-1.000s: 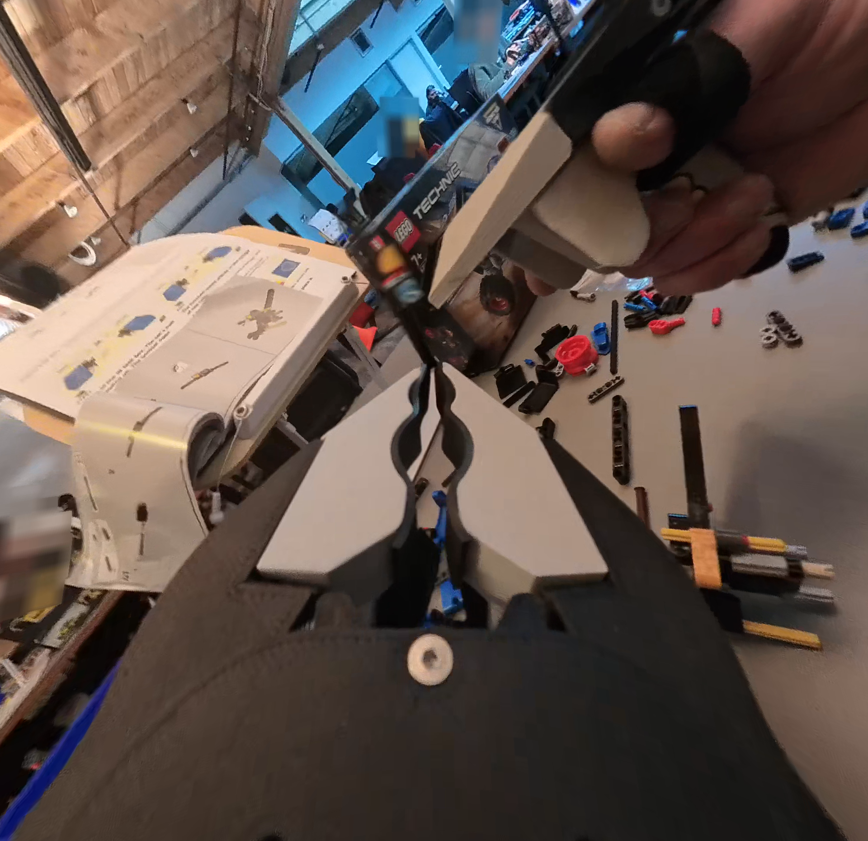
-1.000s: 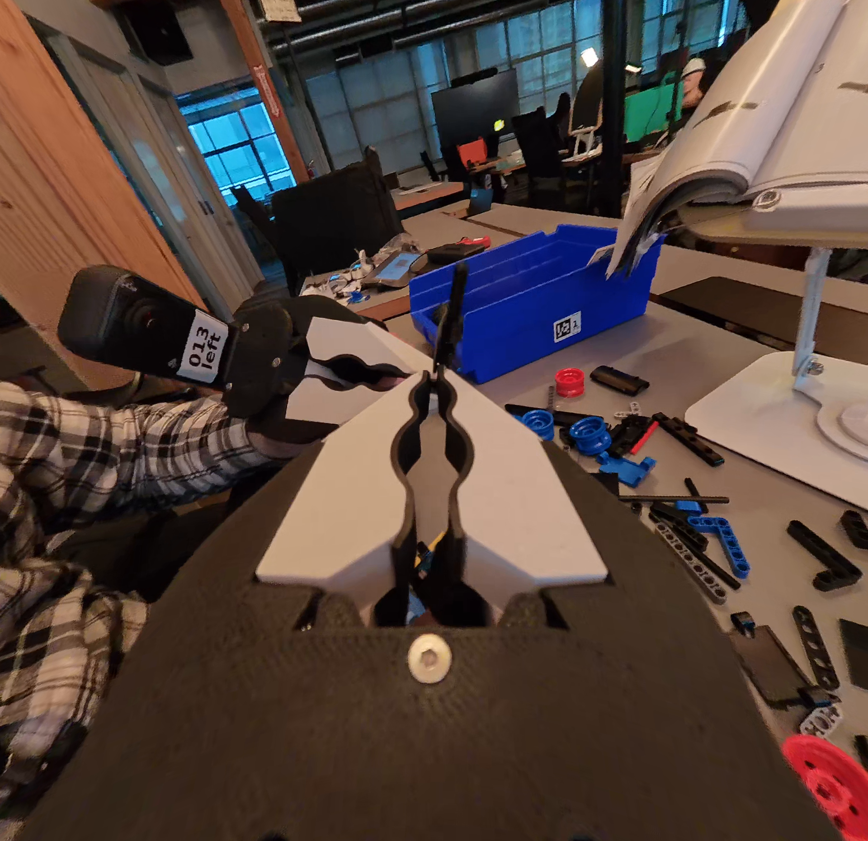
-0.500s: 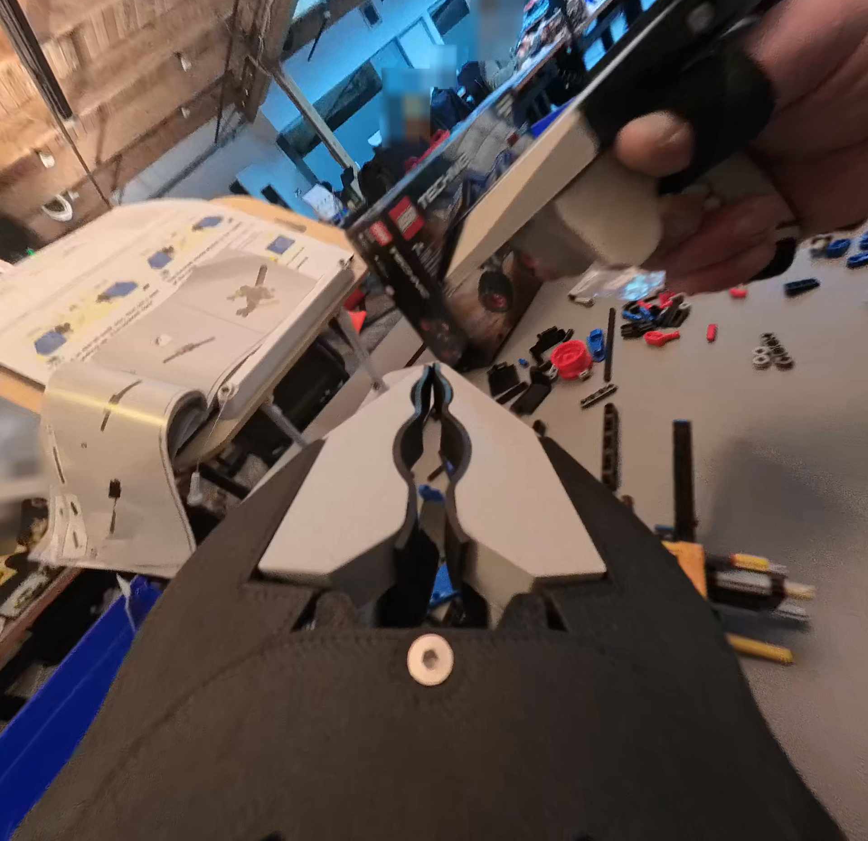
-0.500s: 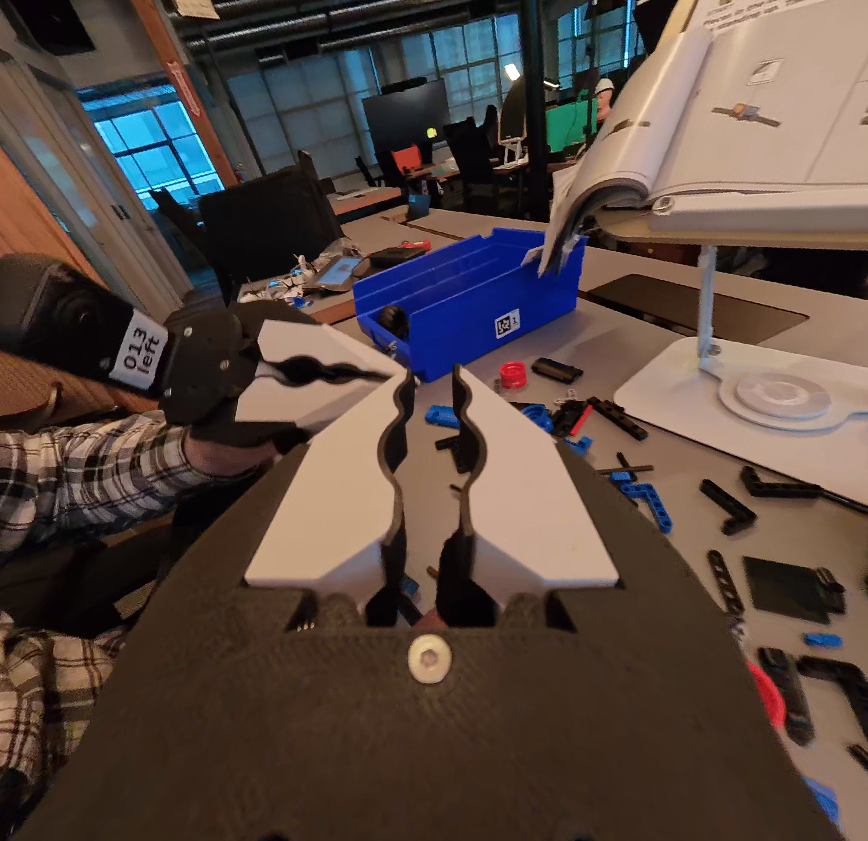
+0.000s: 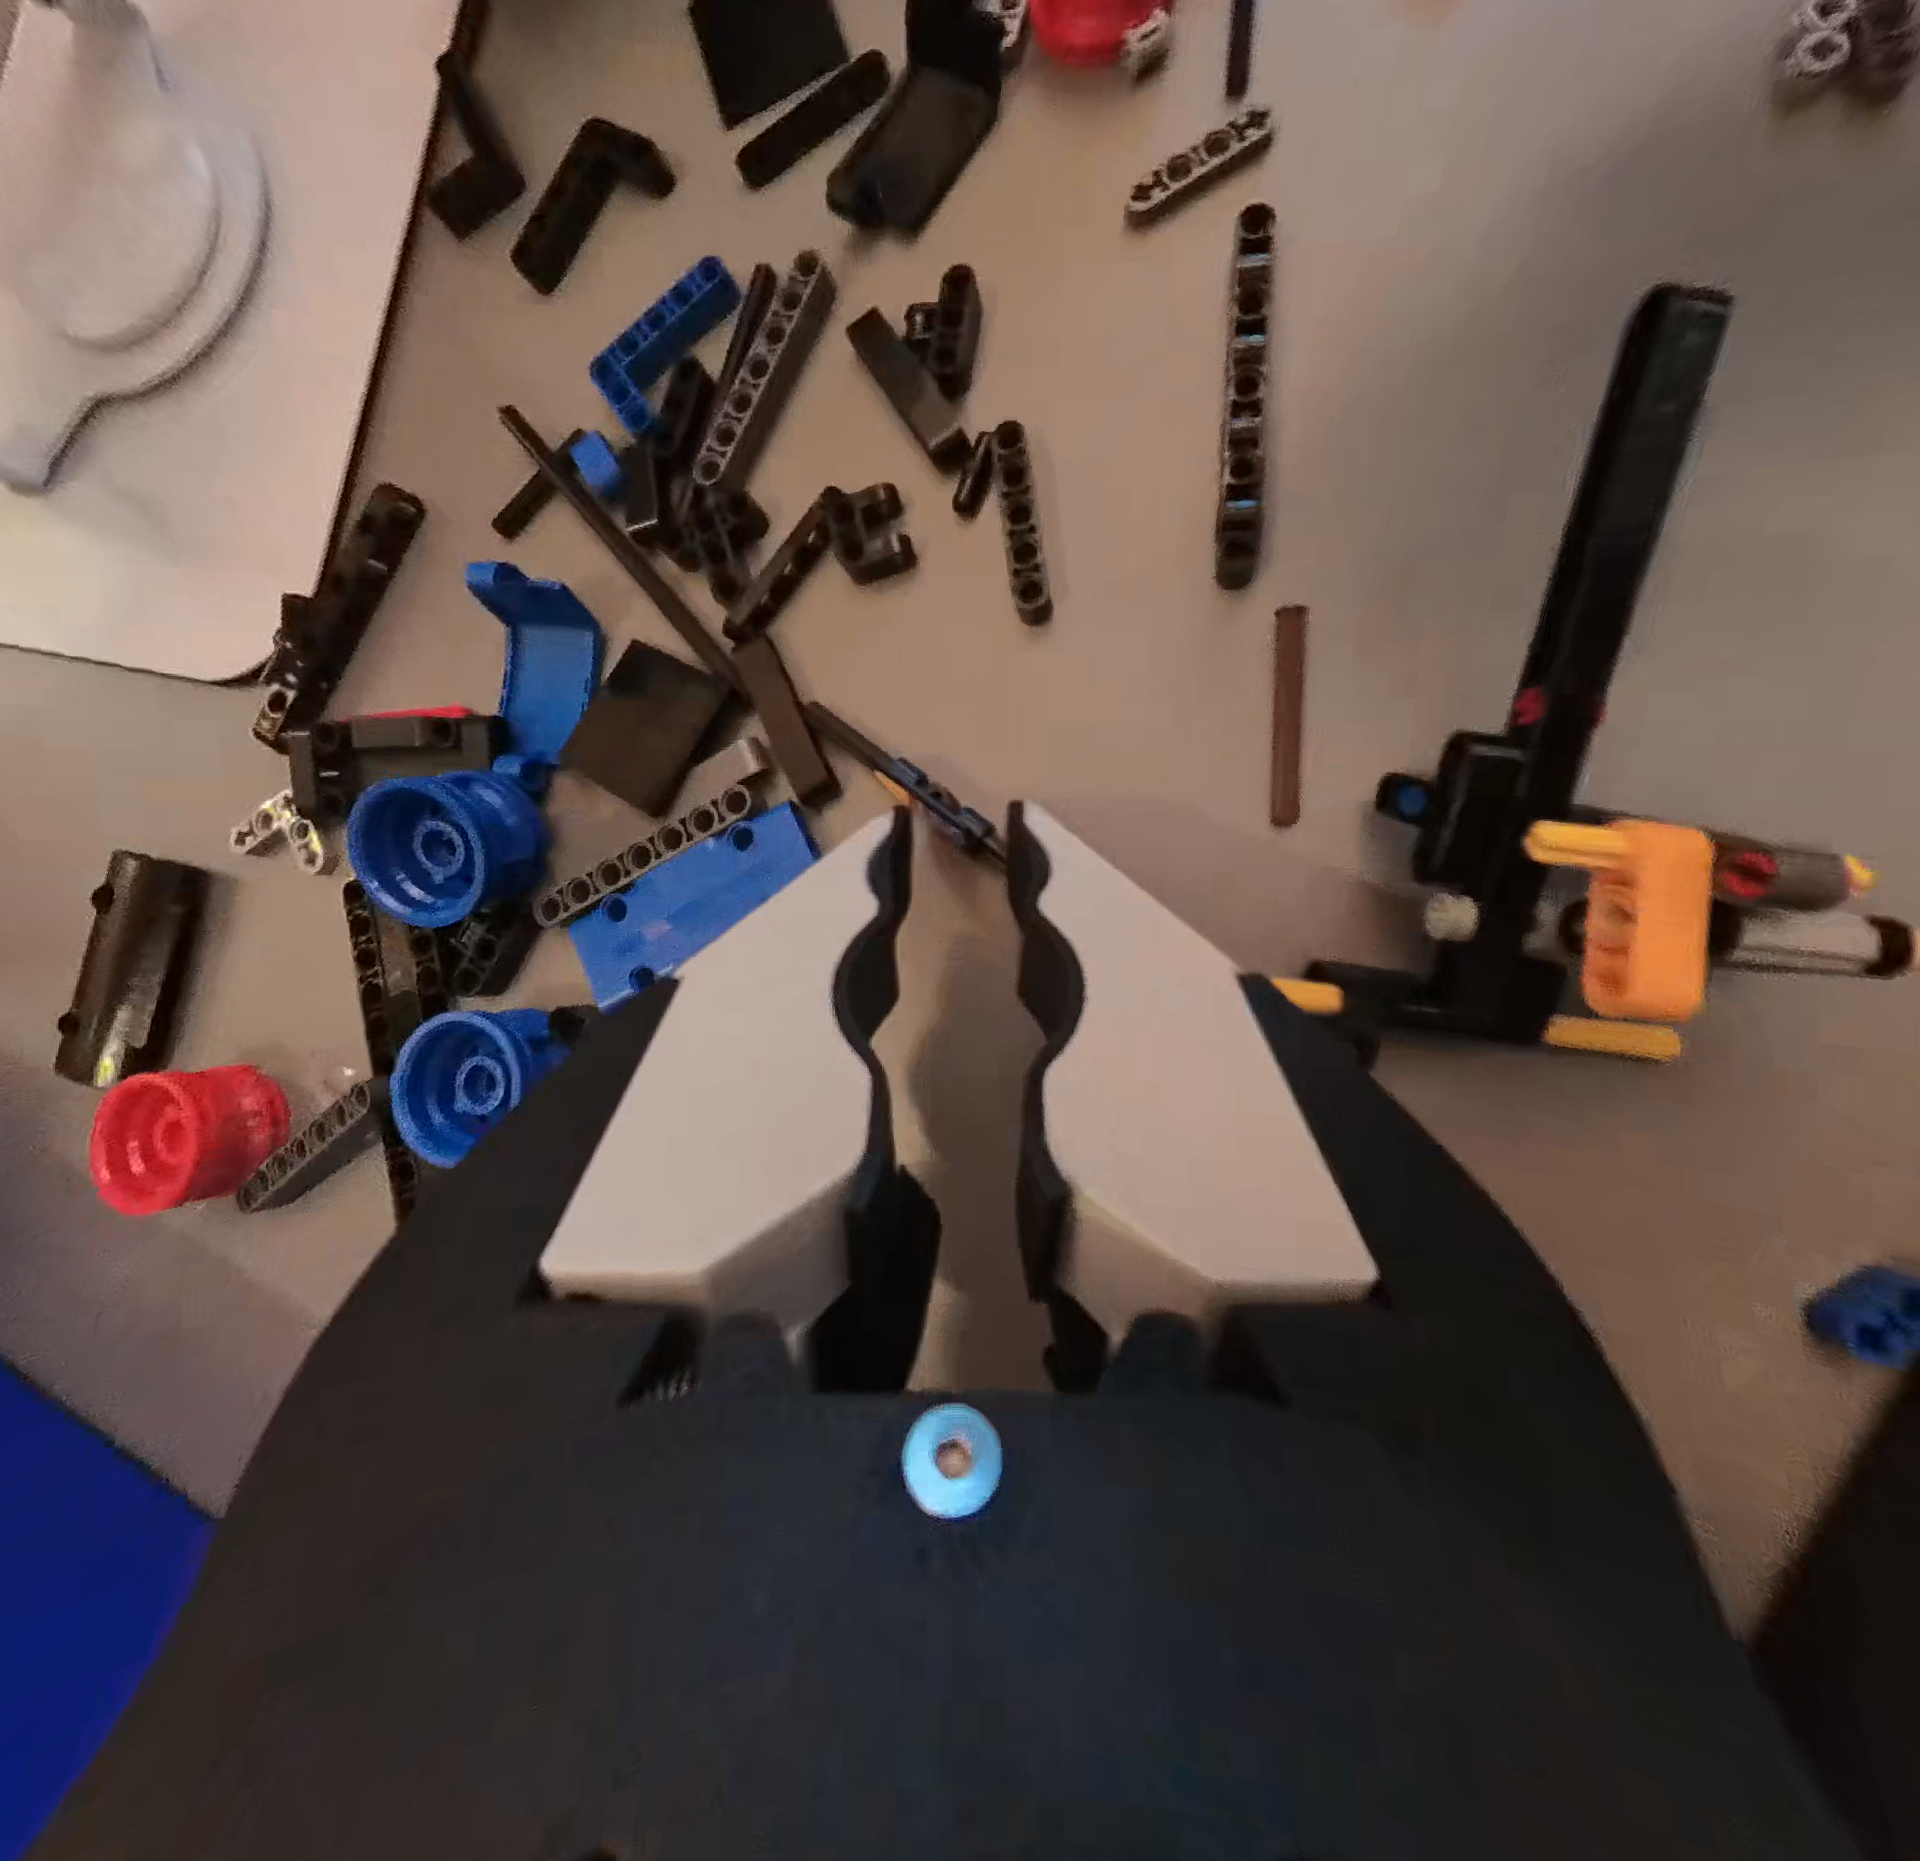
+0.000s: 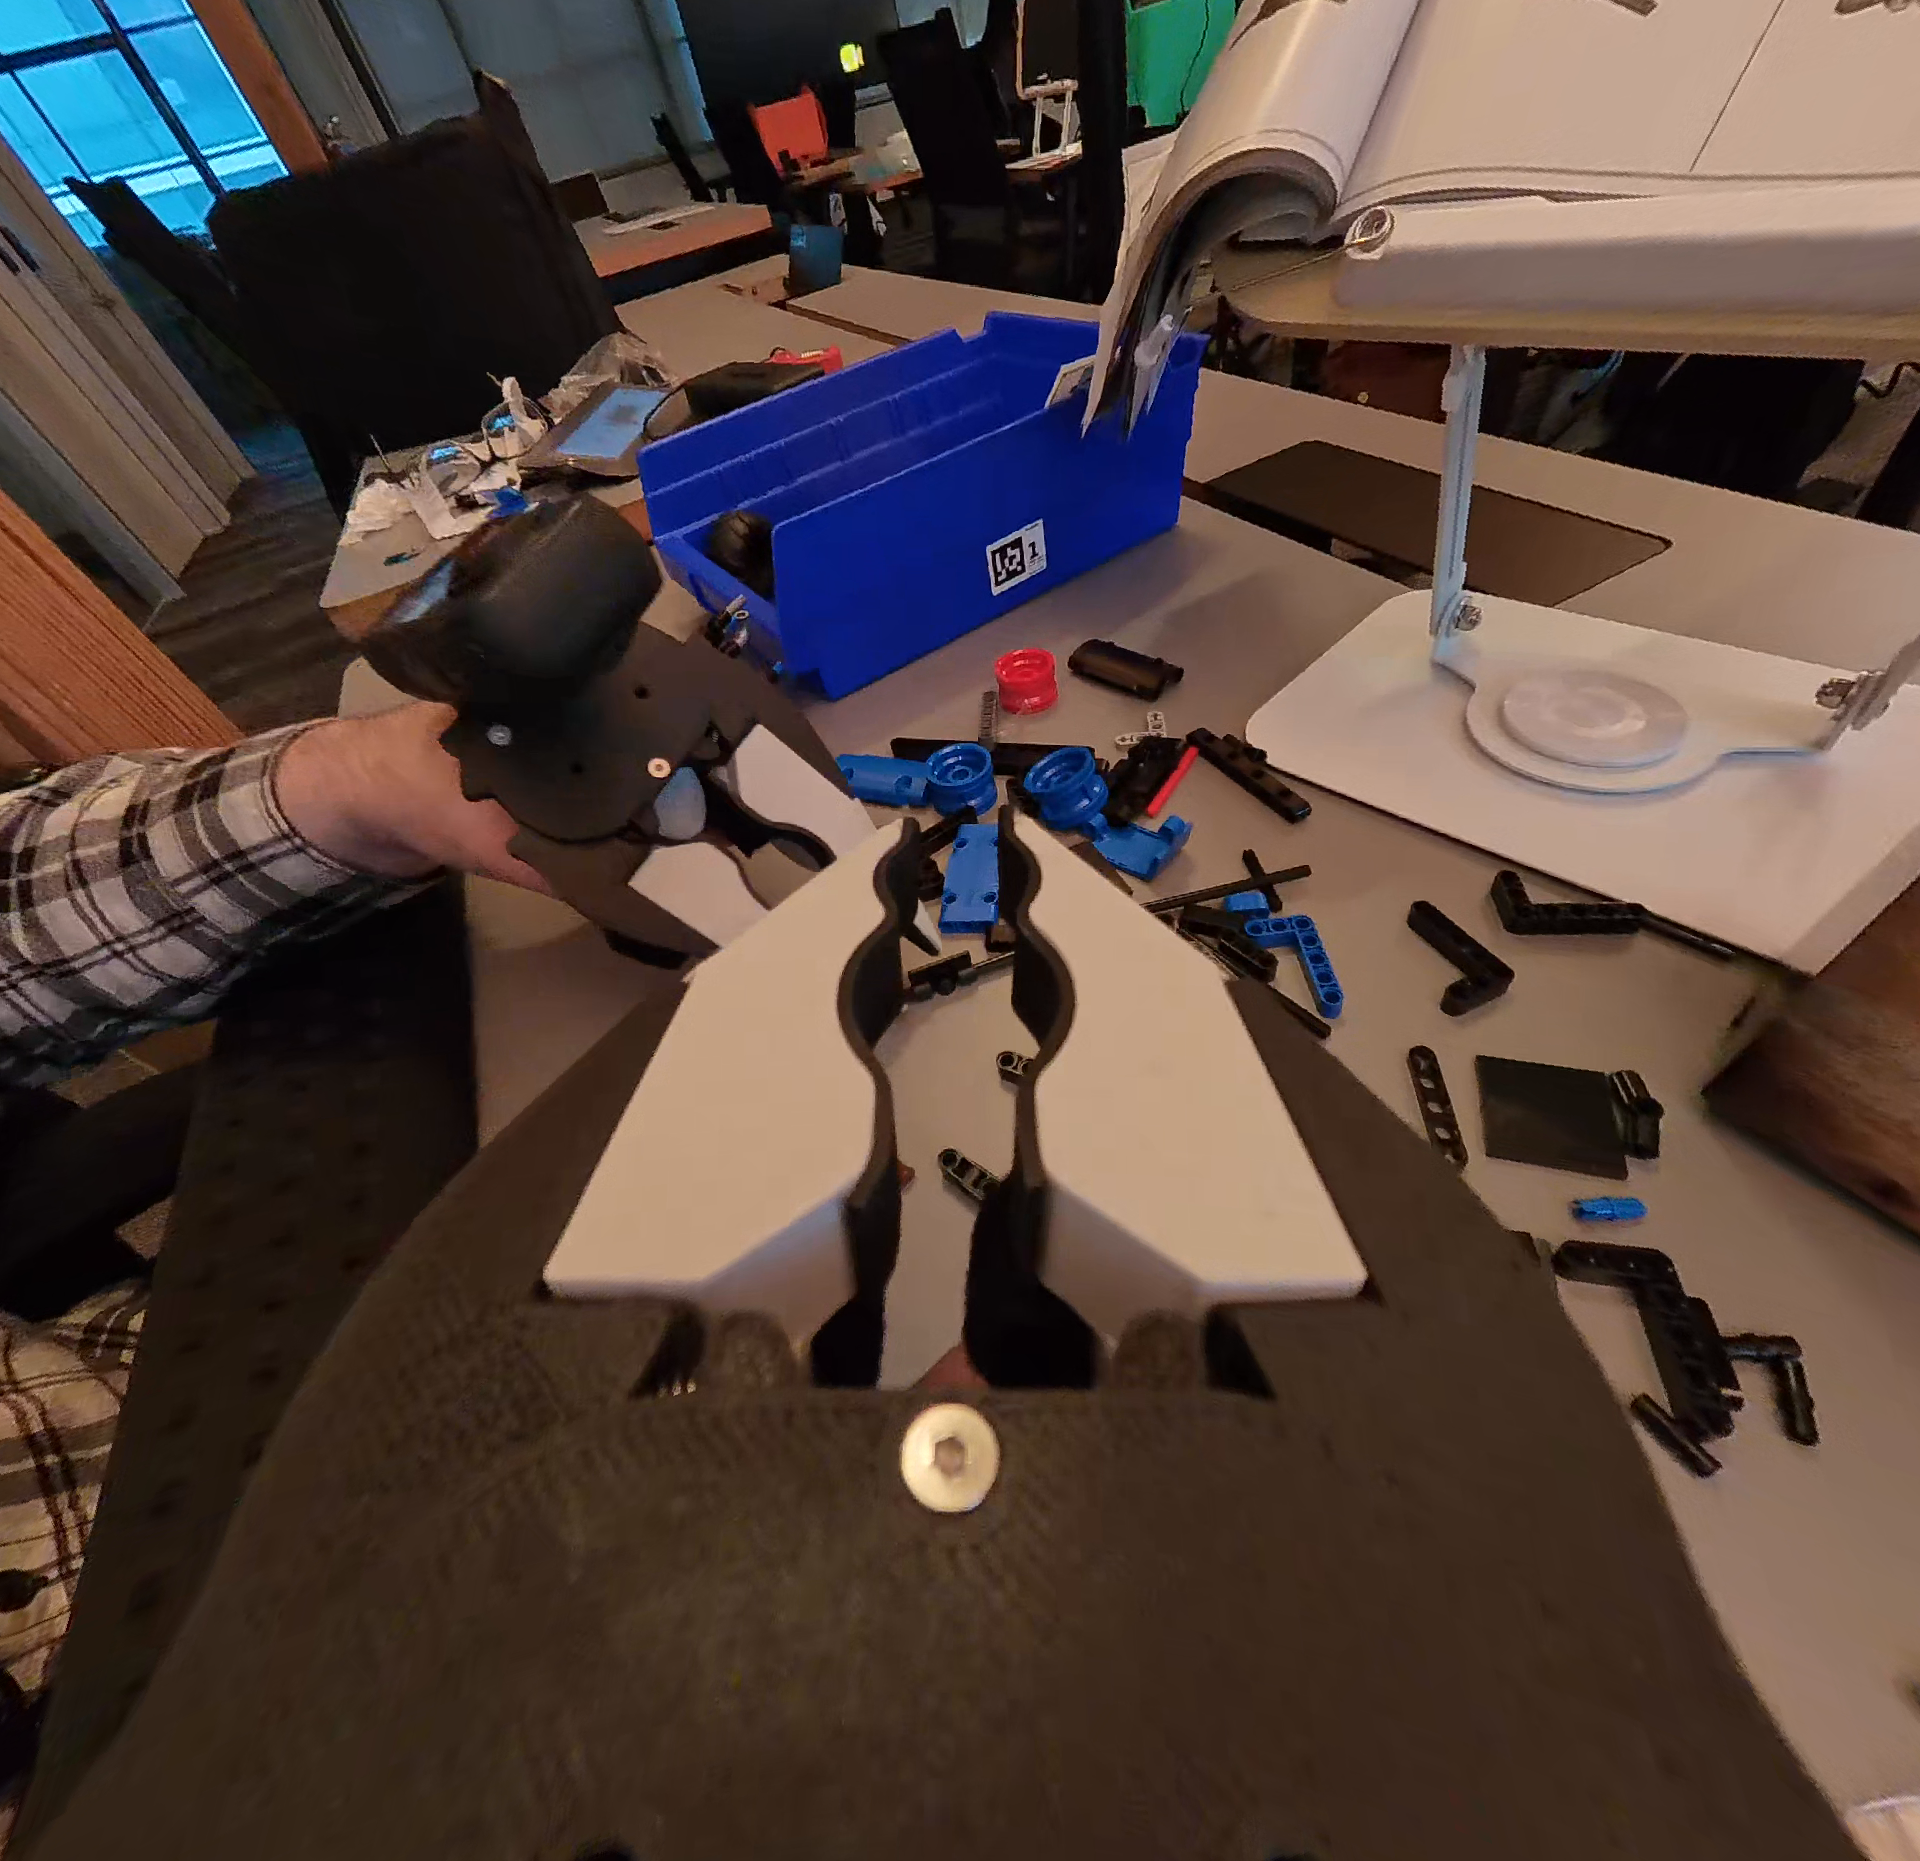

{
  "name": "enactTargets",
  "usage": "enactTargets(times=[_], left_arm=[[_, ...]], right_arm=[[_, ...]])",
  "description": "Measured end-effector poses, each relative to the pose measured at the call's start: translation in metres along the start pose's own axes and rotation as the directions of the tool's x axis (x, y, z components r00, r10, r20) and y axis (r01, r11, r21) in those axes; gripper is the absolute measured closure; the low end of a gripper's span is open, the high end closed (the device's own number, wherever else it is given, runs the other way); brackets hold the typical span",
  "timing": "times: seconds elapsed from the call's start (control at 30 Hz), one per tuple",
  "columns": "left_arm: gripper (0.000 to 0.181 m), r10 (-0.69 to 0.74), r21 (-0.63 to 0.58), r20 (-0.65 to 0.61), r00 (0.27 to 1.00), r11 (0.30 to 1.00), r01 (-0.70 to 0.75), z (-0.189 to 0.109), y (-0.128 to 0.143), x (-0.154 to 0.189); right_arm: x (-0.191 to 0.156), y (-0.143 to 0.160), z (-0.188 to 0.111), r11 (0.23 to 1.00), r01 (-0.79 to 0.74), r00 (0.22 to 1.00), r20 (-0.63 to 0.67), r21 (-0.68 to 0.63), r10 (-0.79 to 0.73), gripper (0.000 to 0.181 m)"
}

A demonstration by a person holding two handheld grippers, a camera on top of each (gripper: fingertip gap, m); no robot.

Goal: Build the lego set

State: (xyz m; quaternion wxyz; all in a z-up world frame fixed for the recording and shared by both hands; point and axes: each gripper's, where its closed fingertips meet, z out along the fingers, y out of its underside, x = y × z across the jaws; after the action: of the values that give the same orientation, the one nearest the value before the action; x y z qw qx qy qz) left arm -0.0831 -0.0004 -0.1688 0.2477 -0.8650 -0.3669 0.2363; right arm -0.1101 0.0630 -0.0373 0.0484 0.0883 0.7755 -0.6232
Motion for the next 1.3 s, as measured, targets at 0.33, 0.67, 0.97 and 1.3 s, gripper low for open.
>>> enactTargets(times=[0.33, 0.67, 0.97, 1.3], left_arm=[[0.181, -0.082, 0.165, 0.028, 0.996, 0.983, 0.076, -0.017, -0.027, -0.012], [0.181, -0.354, 0.627, -0.345, 0.869, 0.603, 0.494, -0.096, -0.116, -0.018], [0.181, -0.401, 0.66, -0.408, 0.82, 0.491, 0.568, -0.1, -0.13, -0.012], [0.181, -0.434, 0.612, -0.562, 0.704, 0.354, 0.707, -0.101, -0.135, -0.01]], right_arm=[[-0.013, 0.012, 0.007, 0.981, 0.184, 0.983, -0.018, -0.067, -0.185, 0.166], [-0.04, -0.007, 0.022, 0.786, 0.614, 0.752, -0.251, -0.069, -0.61, 0.138], [-0.029, -0.015, 0.021, 0.66, 0.731, 0.557, -0.407, -0.172, -0.724, 0.139], [-0.031, -0.02, 0.021, 0.548, 0.804, 0.413, -0.448, -0.231, -0.793, 0.154]])
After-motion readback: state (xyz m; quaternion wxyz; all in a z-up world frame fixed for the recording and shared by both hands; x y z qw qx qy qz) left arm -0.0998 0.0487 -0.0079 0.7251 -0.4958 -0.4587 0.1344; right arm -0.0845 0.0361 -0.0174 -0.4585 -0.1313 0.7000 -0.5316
